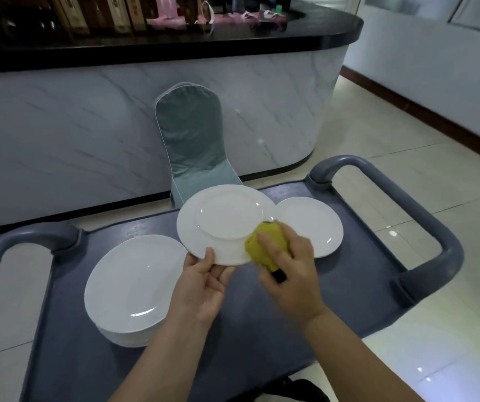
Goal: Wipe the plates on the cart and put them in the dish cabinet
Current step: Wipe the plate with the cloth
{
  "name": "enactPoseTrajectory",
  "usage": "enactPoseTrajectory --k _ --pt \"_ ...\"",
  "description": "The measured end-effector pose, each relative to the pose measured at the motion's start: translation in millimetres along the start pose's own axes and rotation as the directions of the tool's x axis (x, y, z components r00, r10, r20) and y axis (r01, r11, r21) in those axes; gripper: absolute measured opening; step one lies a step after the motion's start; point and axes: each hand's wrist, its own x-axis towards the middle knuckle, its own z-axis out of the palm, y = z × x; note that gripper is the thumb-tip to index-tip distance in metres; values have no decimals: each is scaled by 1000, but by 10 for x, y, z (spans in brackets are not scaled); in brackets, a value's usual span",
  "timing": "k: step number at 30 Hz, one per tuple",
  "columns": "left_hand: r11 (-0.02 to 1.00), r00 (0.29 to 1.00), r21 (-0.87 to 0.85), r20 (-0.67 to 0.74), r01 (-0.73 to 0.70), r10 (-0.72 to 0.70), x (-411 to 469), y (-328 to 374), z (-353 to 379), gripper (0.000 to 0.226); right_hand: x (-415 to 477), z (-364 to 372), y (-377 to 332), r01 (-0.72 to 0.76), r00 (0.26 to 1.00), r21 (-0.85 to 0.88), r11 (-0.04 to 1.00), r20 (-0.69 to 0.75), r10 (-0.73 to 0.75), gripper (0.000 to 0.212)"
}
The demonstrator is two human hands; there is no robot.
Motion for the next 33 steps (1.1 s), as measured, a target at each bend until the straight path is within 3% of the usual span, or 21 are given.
enactPoseTrajectory --k 2,4,5,7,9,12,15,18,22,23,25,28,30,33 --pt "997 1000 77 1 14 -14 -12 -56 14 21 -68 67 -124 210 974 -20 978 95 -207 55" --pt "994 1000 108 3 9 -9 -18 -107 9 22 -126 80 16 271 953 -14 962 145 -266 54" --pt "995 1000 102 17 -7 5 -19 -112 -9 26 -122 55 142 186 974 11 983 133 -185 54" --pt "992 998 116 56 -40 34 -28 -67 -46 32 -31 -33 396 -133 985 91 987 123 122 52" --pt "975 994 208 92 -72 54 -60 -20 -59 33 269 -84 601 -356 926 144 923 187 328 48" --pt "900 986 411 137 -143 94 -143 -72 20 30 893 61 717 -519 821 88 850 329 467 48" --pt "852 978 484 148 -200 145 -137 -65 116 29 1255 305 390 -371 879 119 921 365 307 48" --pt "900 980 388 110 -198 167 2 127 109 31 1037 385 -38 -132 908 221 966 418 29 51" --pt "933 982 311 112 -182 154 107 307 -9 36 481 77 185 27 918 225 974 379 -113 54" --pt "934 981 311 131 -176 142 105 308 -29 37 399 -7 315 8 933 215 976 351 -85 55" --pt "921 979 353 173 -167 111 81 274 -43 40 444 -75 535 -166 962 198 966 250 114 55" --pt "840 966 507 246 -194 75 59 168 3 40 885 1 656 -475 879 206 855 155 451 59" --pt "752 947 605 313 -261 77 59 125 77 39 1119 66 586 -478 878 211 853 132 460 58" --pt "709 927 631 365 -314 85 122 130 196 36 1061 85 253 -280 951 207 937 190 243 55"
